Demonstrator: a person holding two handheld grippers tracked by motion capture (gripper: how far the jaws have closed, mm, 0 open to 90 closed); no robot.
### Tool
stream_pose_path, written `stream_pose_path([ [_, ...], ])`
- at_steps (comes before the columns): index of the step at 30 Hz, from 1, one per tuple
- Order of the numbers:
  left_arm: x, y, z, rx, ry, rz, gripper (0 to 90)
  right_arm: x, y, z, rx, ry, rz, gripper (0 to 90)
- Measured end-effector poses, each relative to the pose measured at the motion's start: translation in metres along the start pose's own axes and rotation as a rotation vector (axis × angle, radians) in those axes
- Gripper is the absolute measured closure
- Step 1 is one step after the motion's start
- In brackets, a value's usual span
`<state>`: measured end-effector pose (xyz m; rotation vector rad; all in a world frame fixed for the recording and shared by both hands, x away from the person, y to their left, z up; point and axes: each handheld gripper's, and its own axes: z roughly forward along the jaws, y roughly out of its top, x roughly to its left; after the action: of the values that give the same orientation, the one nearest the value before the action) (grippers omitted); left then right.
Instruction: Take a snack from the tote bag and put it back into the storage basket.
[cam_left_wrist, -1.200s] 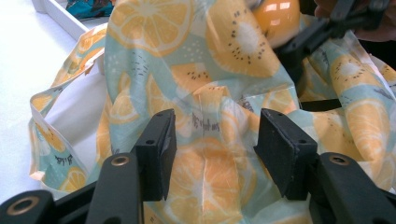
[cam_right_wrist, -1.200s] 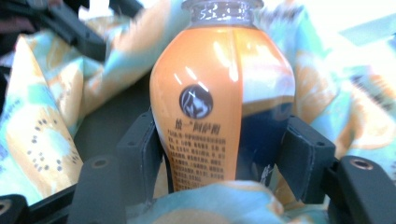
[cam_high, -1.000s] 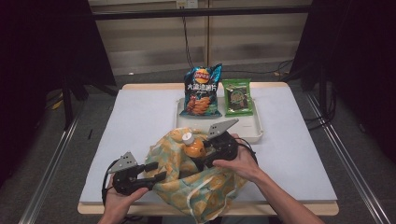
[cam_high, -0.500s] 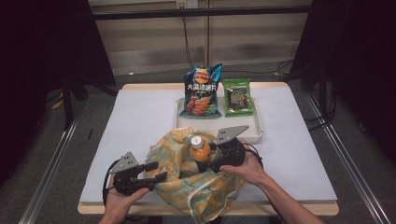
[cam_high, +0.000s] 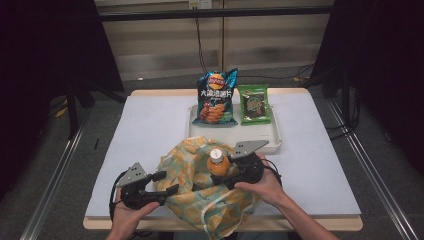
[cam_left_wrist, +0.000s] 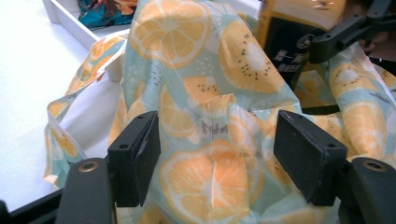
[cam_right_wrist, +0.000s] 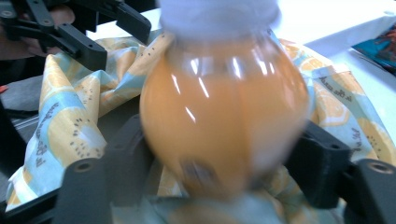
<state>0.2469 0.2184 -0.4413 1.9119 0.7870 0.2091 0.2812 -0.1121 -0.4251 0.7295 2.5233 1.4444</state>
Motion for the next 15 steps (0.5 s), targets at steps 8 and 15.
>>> stream_pose_path([
  [8,-0.001,0.000,-0.001,-0.001,0.003,0.003,30.4,0.011,-0.001,0.000,-0.054,-0.100,0.073,23.6],
  [15,0.000,-0.001,-0.001,-0.002,0.009,0.001,30.1,0.022,-0.003,0.005,-0.066,-0.198,0.088,24.5],
])
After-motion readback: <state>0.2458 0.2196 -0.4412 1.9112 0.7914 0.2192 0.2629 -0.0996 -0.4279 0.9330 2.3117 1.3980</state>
